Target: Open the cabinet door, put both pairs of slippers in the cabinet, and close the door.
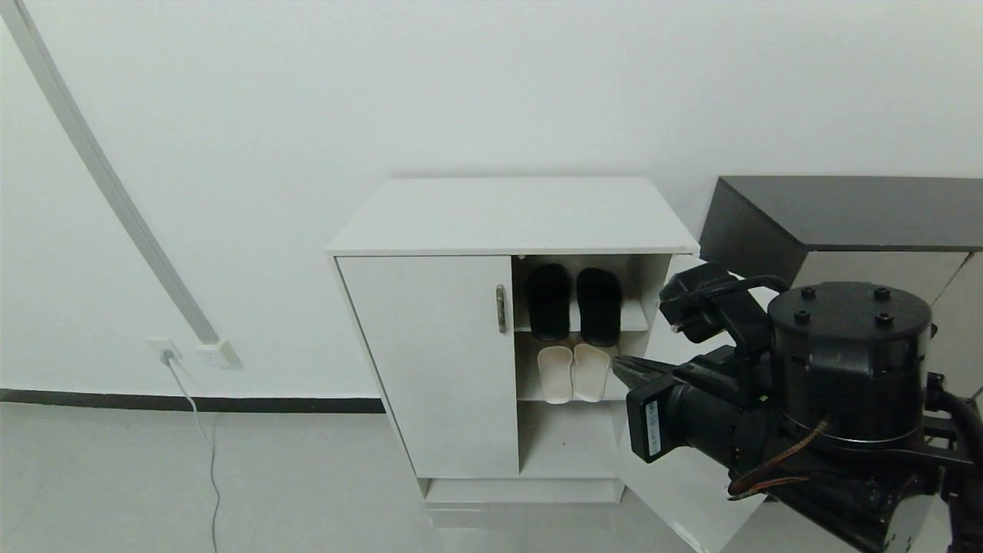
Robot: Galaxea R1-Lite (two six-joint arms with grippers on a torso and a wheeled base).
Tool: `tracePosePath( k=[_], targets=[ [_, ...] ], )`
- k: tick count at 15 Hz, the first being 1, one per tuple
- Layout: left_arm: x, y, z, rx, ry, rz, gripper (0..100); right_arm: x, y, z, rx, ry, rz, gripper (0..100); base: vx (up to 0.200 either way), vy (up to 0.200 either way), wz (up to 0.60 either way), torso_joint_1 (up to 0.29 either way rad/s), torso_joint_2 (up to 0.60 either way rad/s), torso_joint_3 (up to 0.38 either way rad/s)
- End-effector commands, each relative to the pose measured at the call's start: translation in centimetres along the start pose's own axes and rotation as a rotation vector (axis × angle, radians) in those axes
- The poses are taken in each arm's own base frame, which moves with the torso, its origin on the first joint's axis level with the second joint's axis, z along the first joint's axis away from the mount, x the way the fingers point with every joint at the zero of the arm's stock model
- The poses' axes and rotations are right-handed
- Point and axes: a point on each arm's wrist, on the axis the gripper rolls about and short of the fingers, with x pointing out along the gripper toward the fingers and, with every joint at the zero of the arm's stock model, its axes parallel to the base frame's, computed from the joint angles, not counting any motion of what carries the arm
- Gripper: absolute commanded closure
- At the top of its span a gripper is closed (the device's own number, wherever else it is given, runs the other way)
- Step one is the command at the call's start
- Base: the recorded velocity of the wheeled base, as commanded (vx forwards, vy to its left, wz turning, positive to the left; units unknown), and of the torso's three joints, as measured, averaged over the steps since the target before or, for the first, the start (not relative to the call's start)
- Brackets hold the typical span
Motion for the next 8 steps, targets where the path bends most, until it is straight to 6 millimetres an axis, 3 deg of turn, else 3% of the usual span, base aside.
tracePosePath(
  k=[1,8],
  targets=[
    [0.00,0.00,0.00,0.000,0.000,0.000,100,-0.02,0.00,0.01,0.000,0.000,0.000,100,0.000,0.000,0.00,0.232,-0.54,-0.315],
    [0.00,0.00,0.00,0.000,0.000,0.002,100,0.27,-0.44,-0.14,0.003,0.007,-0.017,100,0.000,0.000,0.00,0.256,-0.58,-0.324]
  ],
)
